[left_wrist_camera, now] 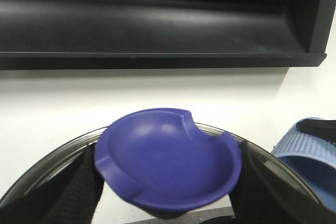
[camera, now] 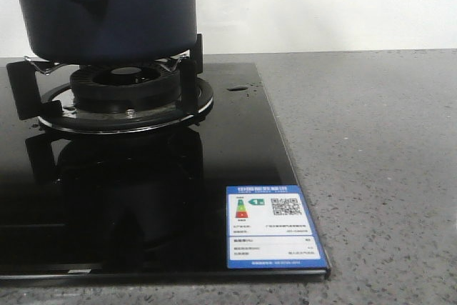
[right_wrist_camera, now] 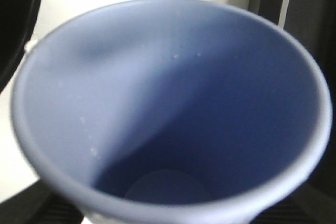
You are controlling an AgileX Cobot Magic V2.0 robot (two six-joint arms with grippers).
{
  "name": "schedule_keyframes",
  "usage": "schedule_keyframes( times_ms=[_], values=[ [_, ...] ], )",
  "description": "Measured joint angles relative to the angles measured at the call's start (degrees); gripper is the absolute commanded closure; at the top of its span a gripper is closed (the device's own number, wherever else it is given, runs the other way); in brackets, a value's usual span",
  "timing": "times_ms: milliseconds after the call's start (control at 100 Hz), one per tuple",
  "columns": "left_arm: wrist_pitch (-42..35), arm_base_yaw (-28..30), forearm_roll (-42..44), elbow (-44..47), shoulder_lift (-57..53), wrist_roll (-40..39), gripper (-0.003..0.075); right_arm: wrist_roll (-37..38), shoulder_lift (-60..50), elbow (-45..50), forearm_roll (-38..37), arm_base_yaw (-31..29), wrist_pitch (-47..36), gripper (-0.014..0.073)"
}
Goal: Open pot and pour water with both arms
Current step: 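Tilt the cup with the right gripper to pour water into the pot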
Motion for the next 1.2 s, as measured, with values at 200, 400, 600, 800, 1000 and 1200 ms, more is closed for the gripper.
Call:
schedule_keyframes(
  times_ms=[200, 400, 600, 800, 1000, 1200],
  values=[
    [0.0, 0.0, 0.0, 0.0, 0.0, 0.0, 0.032, 7.7, 0.0, 0.0, 0.7, 0.0, 1.5, 0.0246],
    [0.0, 0.0, 0.0, 0.0, 0.0, 0.0, 0.032, 20.4, -3.5, 0.0, 5.7, -1.2, 1.3, 0.0246],
    [0.0, 0.0, 0.0, 0.0, 0.0, 0.0, 0.032, 32.4, -12.1, 1.3, 13.7, -7.5, -0.5, 0.0246],
    [0.0, 0.0, 0.0, 0.0, 0.0, 0.0, 0.032, 48.3, -21.8, 9.5, 16.2, -16.2, -6.0, 0.0246],
    [0.0, 0.0, 0.0, 0.0, 0.0, 0.0, 0.032, 59.6, -30.3, 22.6, 16.2, -27.0, -14.7, 0.0246],
    [0.0, 0.0, 0.0, 0.0, 0.0, 0.0, 0.032, 65.3, -34.1, 32.7, 16.0, -35.3, -23.5, 0.0246]
  ],
)
